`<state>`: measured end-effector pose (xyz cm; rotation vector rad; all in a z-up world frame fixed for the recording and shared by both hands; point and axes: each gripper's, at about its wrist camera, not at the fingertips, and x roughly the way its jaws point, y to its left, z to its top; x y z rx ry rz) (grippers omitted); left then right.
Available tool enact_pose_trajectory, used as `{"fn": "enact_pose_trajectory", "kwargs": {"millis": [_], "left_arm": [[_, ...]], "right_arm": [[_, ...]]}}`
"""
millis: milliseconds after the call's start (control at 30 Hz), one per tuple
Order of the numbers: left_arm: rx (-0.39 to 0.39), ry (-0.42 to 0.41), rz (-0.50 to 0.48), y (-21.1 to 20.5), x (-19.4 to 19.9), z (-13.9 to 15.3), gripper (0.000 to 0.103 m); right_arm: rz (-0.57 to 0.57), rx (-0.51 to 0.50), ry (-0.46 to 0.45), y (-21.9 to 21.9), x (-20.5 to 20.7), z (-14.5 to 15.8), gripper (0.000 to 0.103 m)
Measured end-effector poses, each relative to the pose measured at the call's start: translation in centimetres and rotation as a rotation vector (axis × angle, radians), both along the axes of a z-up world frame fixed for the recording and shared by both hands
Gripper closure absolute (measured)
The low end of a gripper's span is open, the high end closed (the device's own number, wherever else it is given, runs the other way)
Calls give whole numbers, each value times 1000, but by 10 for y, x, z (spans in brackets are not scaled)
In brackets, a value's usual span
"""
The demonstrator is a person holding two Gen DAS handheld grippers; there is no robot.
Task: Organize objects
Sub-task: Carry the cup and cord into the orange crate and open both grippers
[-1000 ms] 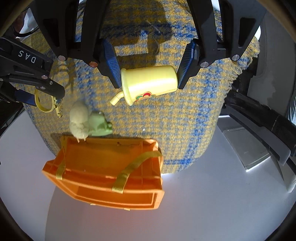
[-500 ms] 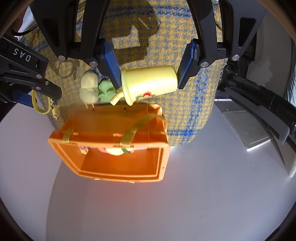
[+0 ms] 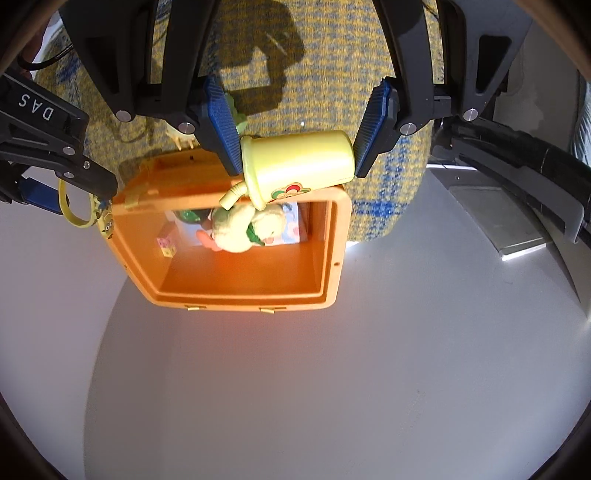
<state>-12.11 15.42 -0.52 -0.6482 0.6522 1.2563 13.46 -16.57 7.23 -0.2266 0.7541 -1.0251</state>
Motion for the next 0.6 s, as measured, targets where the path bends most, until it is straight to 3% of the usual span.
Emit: {"fn": "enact_pose_trajectory", "kwargs": {"millis": [600], "left_arm": [[41,-3,-26,77,18,3,44]], "right_arm": [[19,-41,12,-48,50,28,33]]}}
